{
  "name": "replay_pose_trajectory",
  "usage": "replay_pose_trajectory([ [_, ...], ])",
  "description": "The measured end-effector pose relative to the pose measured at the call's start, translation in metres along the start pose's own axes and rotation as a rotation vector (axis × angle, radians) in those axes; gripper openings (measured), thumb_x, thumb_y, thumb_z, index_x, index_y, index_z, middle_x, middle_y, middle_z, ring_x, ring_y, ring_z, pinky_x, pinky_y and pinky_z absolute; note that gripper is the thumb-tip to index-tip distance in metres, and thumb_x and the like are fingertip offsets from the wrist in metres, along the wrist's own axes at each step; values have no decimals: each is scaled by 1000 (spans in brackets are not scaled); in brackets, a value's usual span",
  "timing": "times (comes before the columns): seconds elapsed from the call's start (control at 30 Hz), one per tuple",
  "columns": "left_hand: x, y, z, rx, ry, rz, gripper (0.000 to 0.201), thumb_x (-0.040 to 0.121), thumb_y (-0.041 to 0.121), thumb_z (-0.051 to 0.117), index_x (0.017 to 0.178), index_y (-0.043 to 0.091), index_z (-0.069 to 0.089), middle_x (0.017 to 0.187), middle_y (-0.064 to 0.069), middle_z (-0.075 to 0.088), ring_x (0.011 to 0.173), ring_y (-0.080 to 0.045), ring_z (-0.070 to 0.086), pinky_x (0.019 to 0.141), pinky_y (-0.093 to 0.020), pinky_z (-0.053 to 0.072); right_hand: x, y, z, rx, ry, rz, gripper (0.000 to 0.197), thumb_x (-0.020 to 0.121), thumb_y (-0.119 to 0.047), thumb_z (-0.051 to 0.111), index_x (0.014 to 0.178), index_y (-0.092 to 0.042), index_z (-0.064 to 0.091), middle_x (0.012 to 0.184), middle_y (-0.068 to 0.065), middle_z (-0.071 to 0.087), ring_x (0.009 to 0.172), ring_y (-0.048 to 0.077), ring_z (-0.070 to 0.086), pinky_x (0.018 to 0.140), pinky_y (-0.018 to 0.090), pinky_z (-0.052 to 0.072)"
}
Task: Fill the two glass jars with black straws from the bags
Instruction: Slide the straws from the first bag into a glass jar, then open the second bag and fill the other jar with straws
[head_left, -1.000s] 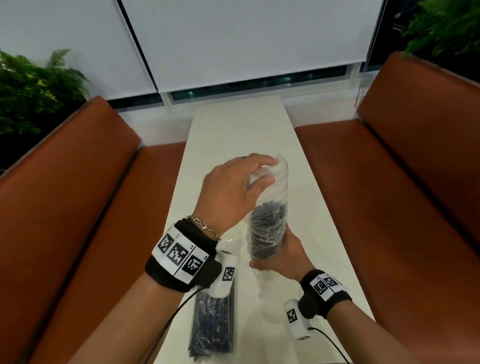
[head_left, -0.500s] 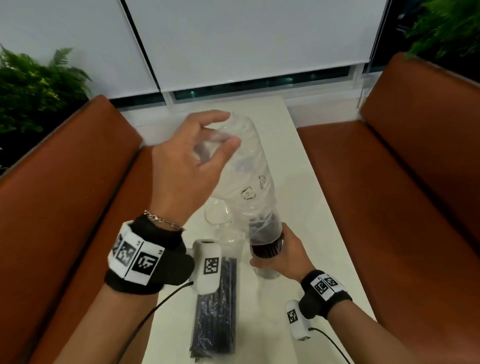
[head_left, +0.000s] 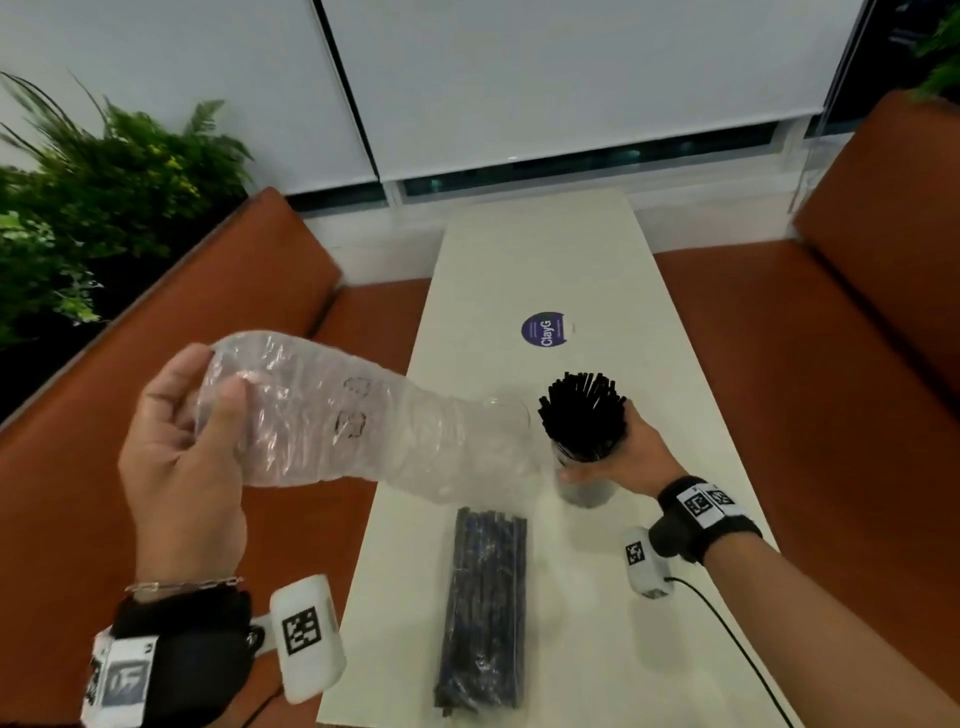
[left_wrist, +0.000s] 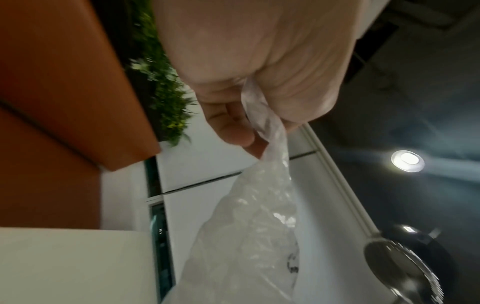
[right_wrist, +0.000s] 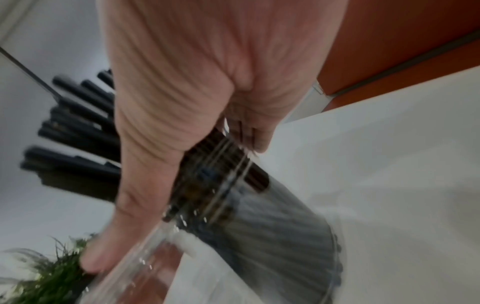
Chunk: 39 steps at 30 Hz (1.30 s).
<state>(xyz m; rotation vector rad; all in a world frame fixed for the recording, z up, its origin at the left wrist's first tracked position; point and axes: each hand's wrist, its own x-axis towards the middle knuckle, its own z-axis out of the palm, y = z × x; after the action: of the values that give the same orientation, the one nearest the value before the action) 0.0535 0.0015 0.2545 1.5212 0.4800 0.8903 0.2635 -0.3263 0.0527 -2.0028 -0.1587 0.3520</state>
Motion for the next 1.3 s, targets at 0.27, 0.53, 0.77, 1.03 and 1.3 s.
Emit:
replay_pose_trajectory([
  [0.27, -30, -44, -31, -203, -89, -294, 49, 104, 15, 59, 151, 27, 55, 138, -2, 72, 125, -23, 71, 96, -46, 60, -79, -13, -45, -341, -185, 286, 80, 74, -62, 87, 134, -13, 68, 132, 3, 71, 121, 22, 69, 105, 39, 56],
  [0.53, -76, -67, 6, -419, -312, -527, 34, 109, 12, 49, 139, 10, 65, 132, -6, 74, 123, -19, 69, 102, -33, 58, -173, 0, 31, 626, -511, 340, 121, 52, -85, 83, 149, -20, 49, 146, 10, 66, 136, 27, 64, 110, 46, 55],
  [0.77, -124, -101, 41, 254, -410, -420, 43, 100, 52, 60, 85, 12, 66, 69, -7, 60, 56, -17, 54, 60, -33, 51, -185, 13, 9, 758, -34, 357, 46, 91, -54, 59, 119, -19, 73, 118, 3, 73, 99, 19, 68, 84, 36, 56],
  [1.03, -175, -179, 64, 789, -557, -216, 28, 102, 59, 51, 97, 34, 63, 83, 12, 70, 78, -16, 69, 76, -37, 62, -204, 88, -57, 275, 372, 418, 34, 102, -32, 67, 94, -1, 77, 87, 16, 71, 52, 17, 41, 58, 36, 43],
  [1.3, -173, -220, 64, 1141, -533, -284, 121, 63, 71, 81, 156, 17, 26, 146, -8, 46, 134, -31, 48, 112, -51, 44, -200, 146, -78, -170, 271, 549, 22, 104, -33, 62, 103, -14, 72, 92, 7, 76, 71, 24, 68, 79, 50, 63],
])
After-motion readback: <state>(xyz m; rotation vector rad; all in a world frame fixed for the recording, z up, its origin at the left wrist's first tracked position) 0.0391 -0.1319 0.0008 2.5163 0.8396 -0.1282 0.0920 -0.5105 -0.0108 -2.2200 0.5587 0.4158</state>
